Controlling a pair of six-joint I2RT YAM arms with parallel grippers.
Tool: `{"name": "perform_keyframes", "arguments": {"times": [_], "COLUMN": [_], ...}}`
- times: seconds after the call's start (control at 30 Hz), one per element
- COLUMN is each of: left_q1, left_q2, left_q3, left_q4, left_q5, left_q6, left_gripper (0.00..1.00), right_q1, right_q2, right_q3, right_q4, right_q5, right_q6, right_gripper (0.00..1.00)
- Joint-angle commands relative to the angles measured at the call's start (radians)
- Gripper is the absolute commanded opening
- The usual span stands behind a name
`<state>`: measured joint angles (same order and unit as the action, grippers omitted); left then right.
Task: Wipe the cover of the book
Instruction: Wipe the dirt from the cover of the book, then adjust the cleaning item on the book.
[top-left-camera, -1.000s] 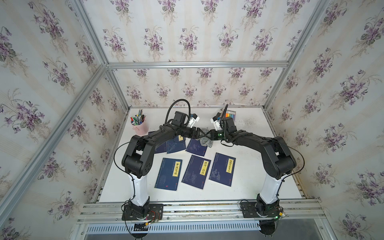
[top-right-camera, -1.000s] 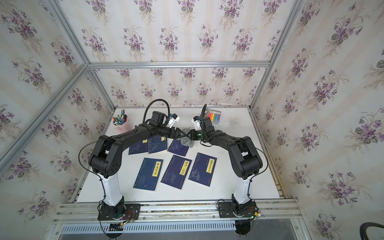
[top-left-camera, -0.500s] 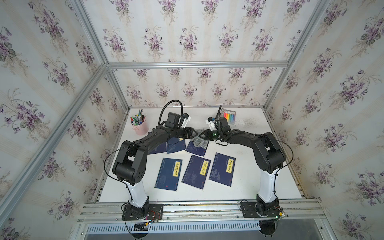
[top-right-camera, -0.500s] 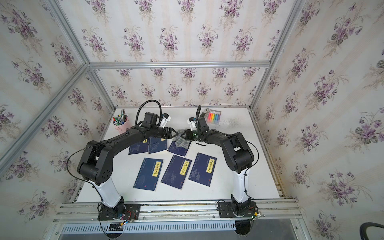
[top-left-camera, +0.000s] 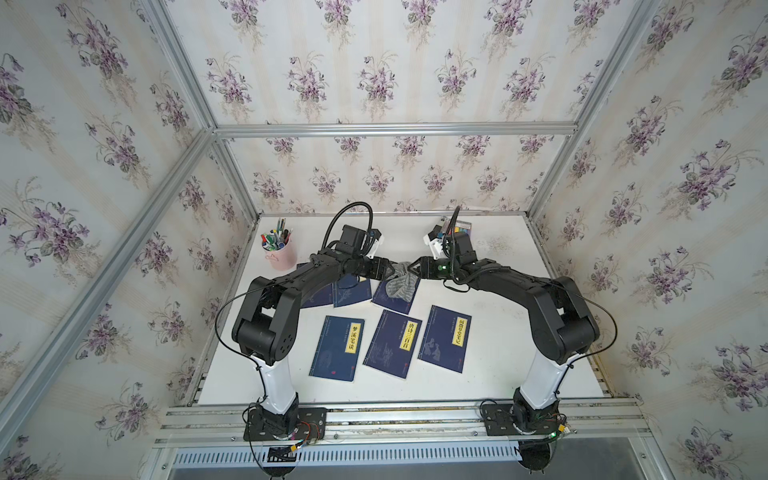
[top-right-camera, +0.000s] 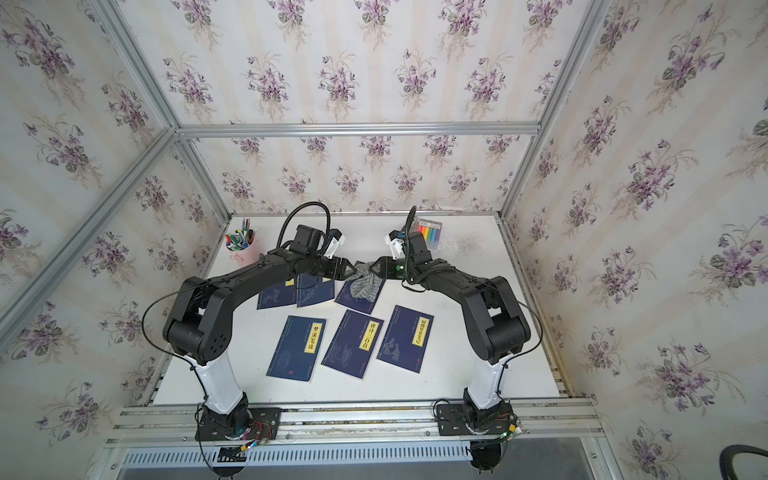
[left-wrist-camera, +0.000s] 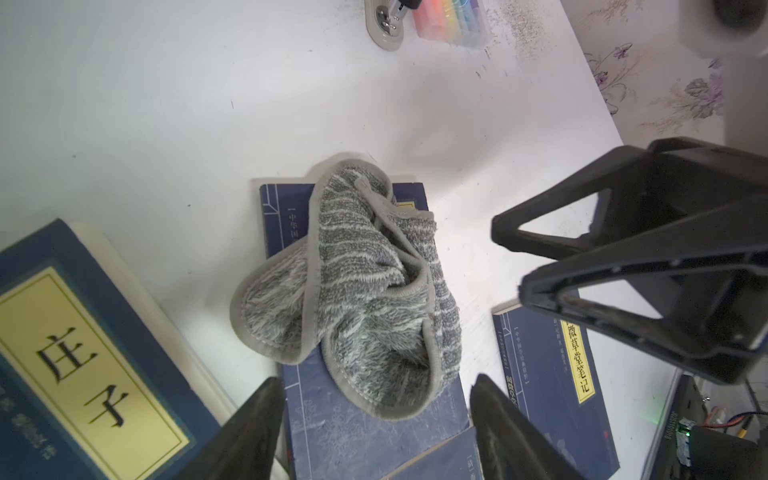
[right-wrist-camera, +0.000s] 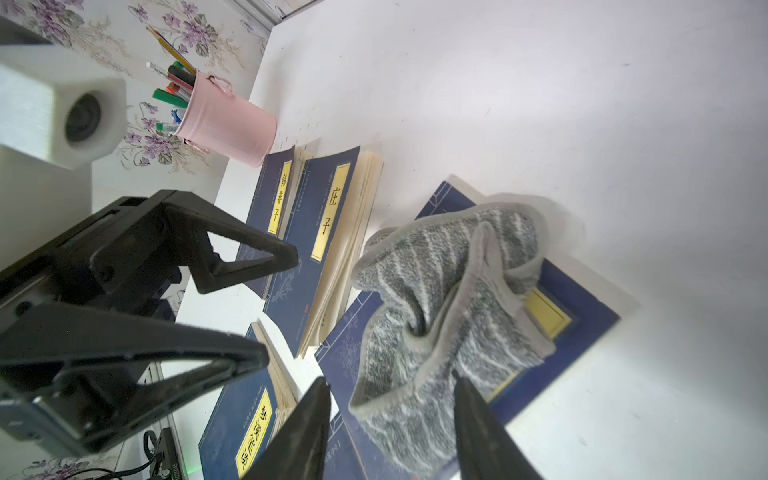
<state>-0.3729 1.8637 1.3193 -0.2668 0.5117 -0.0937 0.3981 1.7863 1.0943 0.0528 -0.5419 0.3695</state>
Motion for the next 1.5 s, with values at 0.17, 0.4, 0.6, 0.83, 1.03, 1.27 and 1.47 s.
{"name": "perform_keyframes", "arguments": {"times": [0.17, 0.4, 0.6, 0.83, 1.03, 1.27, 1.47], "left_q1": [-0.128, -0.201, -0.201, -0.201, -0.201, -0.201, -0.201], "left_q2": [0.103, 0.184, 0.17, 0.237, 0.284, 0.287, 0.328], "left_q3": [0.205, 0.272, 0.264, 0.379, 0.388, 0.352, 0.383], "left_q4": [-0.229, -0.283, -0.234, -0.291, -0.303, -0.319, -0.338], "left_q5": [-0.221, -0.4, -0.469, -0.451, -0.391, -0.369, -0.339], "left_q6": [0.173, 0.165, 0.165, 0.202, 0.207, 0.216, 0.199], "left_gripper": [0.77, 0.78, 0.8, 0.83, 0.83, 0.82, 0.75], "right_q1": [-0.084, -0.118, -0.122, -0.122, -0.122, -0.122, -0.122], "right_q2": [-0.148, -0.229, -0.218, -0.196, -0.19, -0.178, -0.177], "right_q3": [-0.16, -0.25, -0.27, -0.283, -0.278, -0.277, -0.281], "right_q4": [0.024, 0.032, 0.044, 0.056, 0.048, 0.05, 0.048], "right_q5": [0.028, 0.054, 0.053, 0.052, 0.067, 0.072, 0.078], "right_q6": [-0.011, -0.014, -0.012, -0.009, -0.014, -0.014, -0.014], "right_gripper": [0.5, 0.51, 0.51, 0.51, 0.51, 0.51, 0.51]}}
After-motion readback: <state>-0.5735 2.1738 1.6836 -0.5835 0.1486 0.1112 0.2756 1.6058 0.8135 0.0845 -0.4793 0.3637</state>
